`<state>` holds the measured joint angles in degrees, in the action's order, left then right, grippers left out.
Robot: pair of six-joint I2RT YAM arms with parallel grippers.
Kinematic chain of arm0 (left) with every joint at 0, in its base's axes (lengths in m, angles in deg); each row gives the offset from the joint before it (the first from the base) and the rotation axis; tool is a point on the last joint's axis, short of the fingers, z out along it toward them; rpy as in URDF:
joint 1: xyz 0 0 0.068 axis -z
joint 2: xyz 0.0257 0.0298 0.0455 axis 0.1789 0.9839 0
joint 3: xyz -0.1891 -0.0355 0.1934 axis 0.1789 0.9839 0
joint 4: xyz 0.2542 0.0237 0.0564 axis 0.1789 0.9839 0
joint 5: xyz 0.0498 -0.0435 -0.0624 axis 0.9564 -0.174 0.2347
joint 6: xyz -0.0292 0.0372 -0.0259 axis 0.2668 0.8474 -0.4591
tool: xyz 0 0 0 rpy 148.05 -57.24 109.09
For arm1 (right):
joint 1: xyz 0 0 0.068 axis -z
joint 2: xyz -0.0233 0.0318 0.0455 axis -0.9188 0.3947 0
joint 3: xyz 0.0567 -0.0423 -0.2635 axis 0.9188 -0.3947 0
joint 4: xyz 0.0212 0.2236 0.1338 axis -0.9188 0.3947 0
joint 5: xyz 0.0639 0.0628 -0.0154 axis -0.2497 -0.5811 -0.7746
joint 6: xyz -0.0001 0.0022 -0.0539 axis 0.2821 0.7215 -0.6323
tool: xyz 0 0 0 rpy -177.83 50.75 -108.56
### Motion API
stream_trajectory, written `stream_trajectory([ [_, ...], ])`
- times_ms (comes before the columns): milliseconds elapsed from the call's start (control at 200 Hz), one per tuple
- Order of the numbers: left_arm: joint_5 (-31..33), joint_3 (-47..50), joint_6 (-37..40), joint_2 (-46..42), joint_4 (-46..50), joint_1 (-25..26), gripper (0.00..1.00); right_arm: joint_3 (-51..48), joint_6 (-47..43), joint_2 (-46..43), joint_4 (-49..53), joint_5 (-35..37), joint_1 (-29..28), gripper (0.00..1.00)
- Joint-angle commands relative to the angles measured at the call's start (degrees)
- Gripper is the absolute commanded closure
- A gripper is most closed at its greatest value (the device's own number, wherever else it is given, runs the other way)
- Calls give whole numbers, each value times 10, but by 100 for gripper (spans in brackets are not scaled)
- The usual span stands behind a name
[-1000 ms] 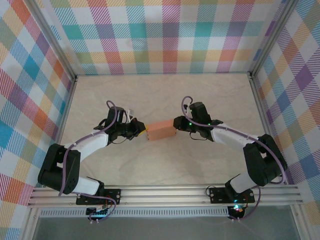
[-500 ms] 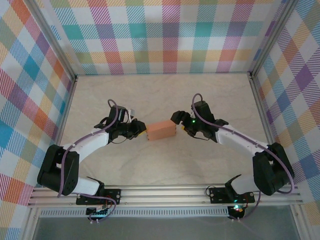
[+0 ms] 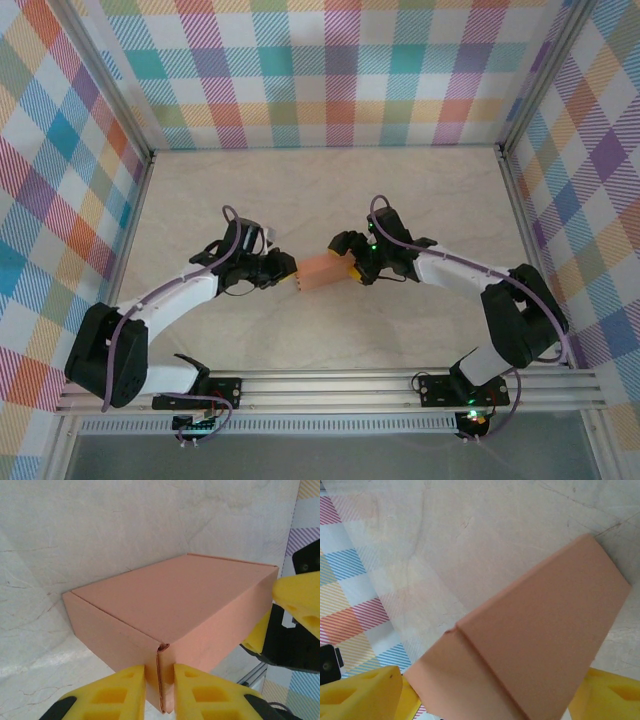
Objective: Fold the paper box
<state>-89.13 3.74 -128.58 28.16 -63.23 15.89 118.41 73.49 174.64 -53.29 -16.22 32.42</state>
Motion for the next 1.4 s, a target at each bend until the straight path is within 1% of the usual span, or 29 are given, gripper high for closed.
stream_trajectory([
  [0,16,16,17,-8,54,13,80,17,28,17,-12,-11,0,18],
  [120,12,15,25,-25,63,23,80,23,11,23,3,-2,-1,18],
  [255,11,27,30,-58,71,25,80,14,2,19,12,16,0,27],
  [340,14,24,45,-87,86,25,78,10,-5,19,9,16,1,32],
  [415,33,12,64,-118,105,25,77,9,-9,22,8,14,0,41],
  [505,62,-4,80,-151,128,25,76,3,-3,23,-2,12,1,43],
  [570,87,-12,89,-168,143,24,75,-1,0,24,-9,9,2,48],
  [640,112,-13,94,-176,156,23,75,-4,-1,24,-16,6,5,49],
  [785,116,-5,94,-163,149,19,75,-16,-4,20,-40,4,13,56],
  [990,109,2,86,-144,123,18,74,-14,-21,39,-80,-8,29,58],
  [1075,115,4,88,-140,118,17,74,-2,-33,59,-110,-29,40,58],
  [1160,122,12,88,-136,106,17,74,28,-52,100,-125,-69,55,58],
  [1260,129,23,82,-131,87,15,74,67,-67,152,-148,-97,71,58],
  [1395,143,42,72,-121,58,15,74,155,-103,232,-111,-145,88,56],
])
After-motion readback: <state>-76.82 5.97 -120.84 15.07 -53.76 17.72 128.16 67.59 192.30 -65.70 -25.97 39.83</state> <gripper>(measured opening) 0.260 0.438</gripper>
